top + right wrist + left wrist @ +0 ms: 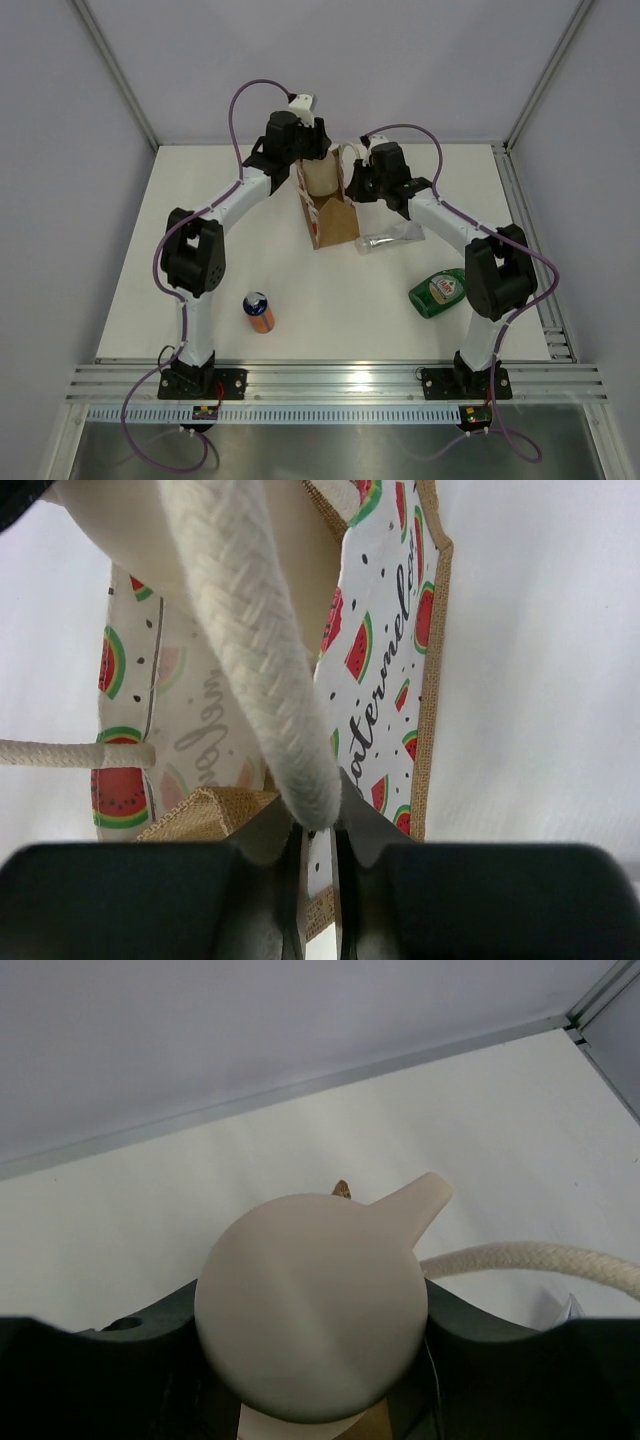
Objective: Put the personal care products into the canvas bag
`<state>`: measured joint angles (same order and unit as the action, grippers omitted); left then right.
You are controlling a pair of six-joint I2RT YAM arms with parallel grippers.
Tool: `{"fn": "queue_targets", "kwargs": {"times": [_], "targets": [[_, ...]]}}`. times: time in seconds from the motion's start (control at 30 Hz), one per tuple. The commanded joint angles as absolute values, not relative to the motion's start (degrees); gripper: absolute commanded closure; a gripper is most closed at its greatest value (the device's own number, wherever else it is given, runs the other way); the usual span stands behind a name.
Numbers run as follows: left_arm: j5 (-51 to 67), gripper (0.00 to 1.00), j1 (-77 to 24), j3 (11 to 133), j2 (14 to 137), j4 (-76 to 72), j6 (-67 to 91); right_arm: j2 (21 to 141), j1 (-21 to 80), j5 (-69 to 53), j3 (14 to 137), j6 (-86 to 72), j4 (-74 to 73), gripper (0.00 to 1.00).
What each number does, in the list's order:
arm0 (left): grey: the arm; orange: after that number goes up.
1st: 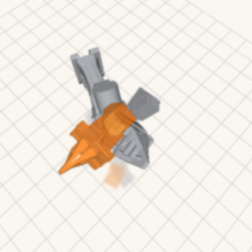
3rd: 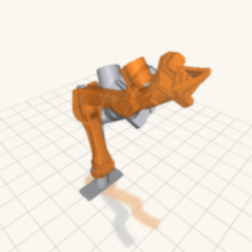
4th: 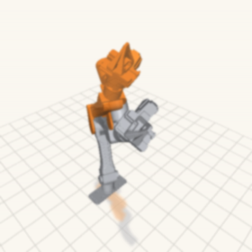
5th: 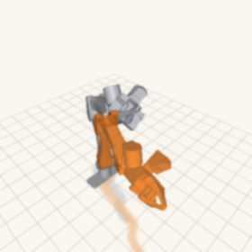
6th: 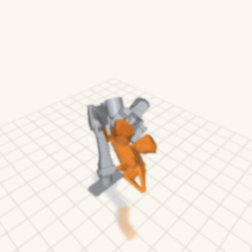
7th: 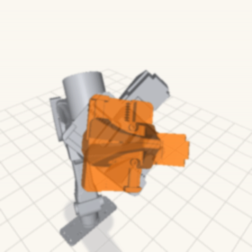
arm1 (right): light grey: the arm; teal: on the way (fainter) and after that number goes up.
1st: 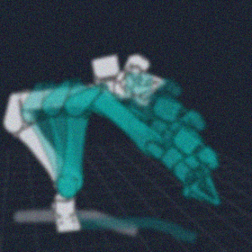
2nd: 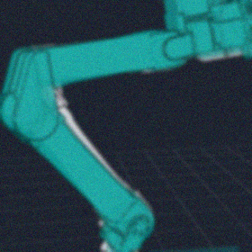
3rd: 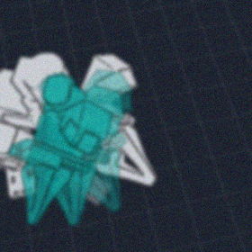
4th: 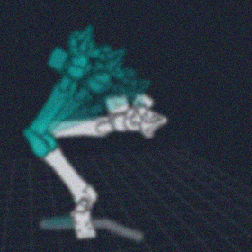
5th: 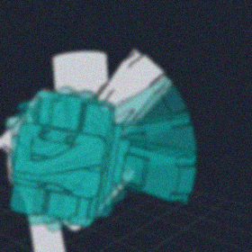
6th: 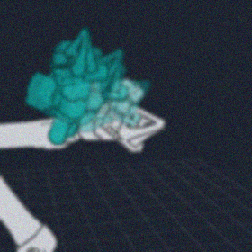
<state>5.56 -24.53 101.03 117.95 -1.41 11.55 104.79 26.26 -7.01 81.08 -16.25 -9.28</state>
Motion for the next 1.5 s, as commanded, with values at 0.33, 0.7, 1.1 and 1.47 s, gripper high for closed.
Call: {"fn": "queue_targets", "kwargs": {"times": [0.33, 0.7, 1.1, 1.47], "targets": [[8.3, 0.97, -24.3, 103.4, 119.8, -14.2, 8.3, 102.7, 26.5, -13.5, 82.9, -9.8, -12.6, 0.84], [9.7, 0.38, -24.2, 104.5, 120.5, -10.5, 11.7, 101.3, 26.1, -23.4, 85.7, 2.4, -18.5, 0.32], [14.0, 0.07, -23.8, 101.0, 112.2, -10.5, 10.4, 90.5, 19.6, -41.1, 87.3, 18.5, -27.3, 0.01], [6.2, 0.01, -23.7, 94.8, 92.1, 4.0, 7.2, 89.7, 17.1, -50.5, 84.8, 80.0, -66.5, 0.01]]}}
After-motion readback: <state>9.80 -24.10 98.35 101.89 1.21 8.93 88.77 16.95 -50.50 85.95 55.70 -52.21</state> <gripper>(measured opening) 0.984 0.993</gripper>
